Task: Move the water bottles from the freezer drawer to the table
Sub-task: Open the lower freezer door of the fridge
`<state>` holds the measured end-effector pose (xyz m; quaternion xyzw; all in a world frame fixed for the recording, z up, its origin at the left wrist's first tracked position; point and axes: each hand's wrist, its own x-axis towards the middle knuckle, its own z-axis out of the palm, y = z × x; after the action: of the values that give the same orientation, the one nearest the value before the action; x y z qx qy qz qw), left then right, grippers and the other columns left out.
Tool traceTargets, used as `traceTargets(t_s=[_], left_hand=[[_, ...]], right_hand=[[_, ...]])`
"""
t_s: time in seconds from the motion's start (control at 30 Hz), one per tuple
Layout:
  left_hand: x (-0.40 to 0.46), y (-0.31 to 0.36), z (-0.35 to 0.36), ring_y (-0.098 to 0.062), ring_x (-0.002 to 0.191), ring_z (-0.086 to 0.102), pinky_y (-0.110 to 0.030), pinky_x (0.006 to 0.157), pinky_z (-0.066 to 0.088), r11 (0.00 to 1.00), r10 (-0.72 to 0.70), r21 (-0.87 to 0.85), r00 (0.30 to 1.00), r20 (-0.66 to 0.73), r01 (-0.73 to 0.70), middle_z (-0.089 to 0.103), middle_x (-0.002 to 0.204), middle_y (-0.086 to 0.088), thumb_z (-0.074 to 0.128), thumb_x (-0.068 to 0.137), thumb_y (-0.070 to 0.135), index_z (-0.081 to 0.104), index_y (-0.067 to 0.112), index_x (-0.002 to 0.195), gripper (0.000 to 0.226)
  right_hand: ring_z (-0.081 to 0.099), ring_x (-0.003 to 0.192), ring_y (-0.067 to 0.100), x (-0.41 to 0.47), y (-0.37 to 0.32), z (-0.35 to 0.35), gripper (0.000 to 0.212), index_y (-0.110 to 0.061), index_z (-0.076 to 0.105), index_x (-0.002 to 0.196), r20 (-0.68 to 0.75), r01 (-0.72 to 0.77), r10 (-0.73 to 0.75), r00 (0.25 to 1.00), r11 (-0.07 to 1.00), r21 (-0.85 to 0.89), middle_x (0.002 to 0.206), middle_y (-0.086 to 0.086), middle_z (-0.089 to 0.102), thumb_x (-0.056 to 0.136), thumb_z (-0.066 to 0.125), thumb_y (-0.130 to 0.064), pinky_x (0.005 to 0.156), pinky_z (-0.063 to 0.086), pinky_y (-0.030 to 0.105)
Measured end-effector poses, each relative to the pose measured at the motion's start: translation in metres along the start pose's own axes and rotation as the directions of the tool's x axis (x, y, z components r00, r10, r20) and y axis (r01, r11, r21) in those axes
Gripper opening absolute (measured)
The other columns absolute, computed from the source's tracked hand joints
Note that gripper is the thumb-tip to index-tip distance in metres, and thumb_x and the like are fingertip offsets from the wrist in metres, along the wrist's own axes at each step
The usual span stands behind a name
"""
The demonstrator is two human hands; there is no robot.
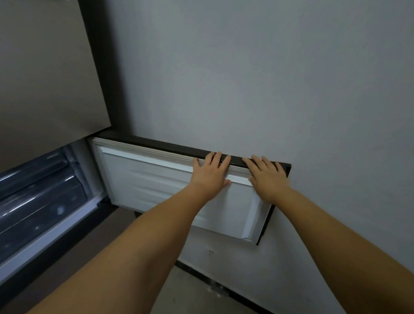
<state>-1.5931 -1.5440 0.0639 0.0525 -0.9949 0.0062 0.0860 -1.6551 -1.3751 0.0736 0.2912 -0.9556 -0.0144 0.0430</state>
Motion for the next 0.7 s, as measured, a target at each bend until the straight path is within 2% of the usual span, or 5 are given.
traceTargets(t_s=[0.23,0.43,0.53,0.6,0.7], left_hand=[[0.020,0.005,-0.002,-0.025,0.148,0.005,-0.059,0.115,0.013,0.999,-0.040,-0.028,0.998,0.050,0.042,0.009,0.160,-0.004,0.046,0.095,0.048,0.005,0.026,0.152,0.073],[0.024,0.003,-0.012,-0.023,0.149,-0.005,-0.058,0.118,0.007,0.997,-0.023,-0.069,0.982,0.188,0.036,-0.002,0.162,-0.002,0.043,0.095,0.049,-0.002,0.026,0.153,0.077],[-0.002,-0.008,-0.014,-0.022,0.149,-0.006,-0.053,0.119,0.008,0.997,0.003,-0.082,0.990,0.138,0.008,-0.004,0.162,-0.001,0.040,0.097,0.047,0.002,0.024,0.153,0.072],[-0.031,-0.020,-0.004,-0.021,0.149,-0.001,-0.049,0.120,0.010,0.996,-0.002,-0.088,0.999,0.042,0.006,0.001,0.162,-0.002,0.042,0.097,0.042,0.010,0.022,0.153,0.067],[-0.089,-0.052,0.014,-0.022,0.149,0.007,-0.043,0.119,0.016,0.983,-0.122,-0.129,0.990,0.073,0.131,0.008,0.161,-0.004,0.042,0.098,0.039,0.017,0.020,0.151,0.062]], right_hand=[[-0.001,0.149,0.023,0.022,0.005,0.000,0.061,-0.034,0.001,0.152,0.054,-0.035,0.033,0.998,0.998,0.052,0.162,-0.005,0.000,0.102,0.033,-0.020,0.118,0.001,0.050],[-0.003,0.149,0.024,0.030,0.011,-0.001,0.065,-0.034,-0.001,0.152,0.085,-0.013,0.008,0.996,0.998,0.065,0.162,-0.004,-0.003,0.100,0.034,-0.015,0.118,-0.001,0.052],[-0.003,0.149,0.024,0.028,0.013,-0.005,0.061,-0.031,0.000,0.153,0.125,0.019,-0.028,0.992,0.997,0.072,0.162,-0.002,-0.004,0.101,0.030,-0.019,0.117,-0.002,0.053],[0.001,0.149,0.023,0.022,0.012,-0.005,0.057,-0.026,0.005,0.153,0.059,0.047,-0.053,0.997,0.994,0.104,0.162,0.000,0.001,0.102,0.029,-0.022,0.117,-0.001,0.053],[0.010,0.148,0.024,0.012,-0.021,-0.001,0.054,-0.016,0.020,0.151,-0.156,0.211,-0.188,0.970,0.967,0.146,0.160,0.005,0.016,0.100,0.036,-0.017,0.118,0.003,0.051]])
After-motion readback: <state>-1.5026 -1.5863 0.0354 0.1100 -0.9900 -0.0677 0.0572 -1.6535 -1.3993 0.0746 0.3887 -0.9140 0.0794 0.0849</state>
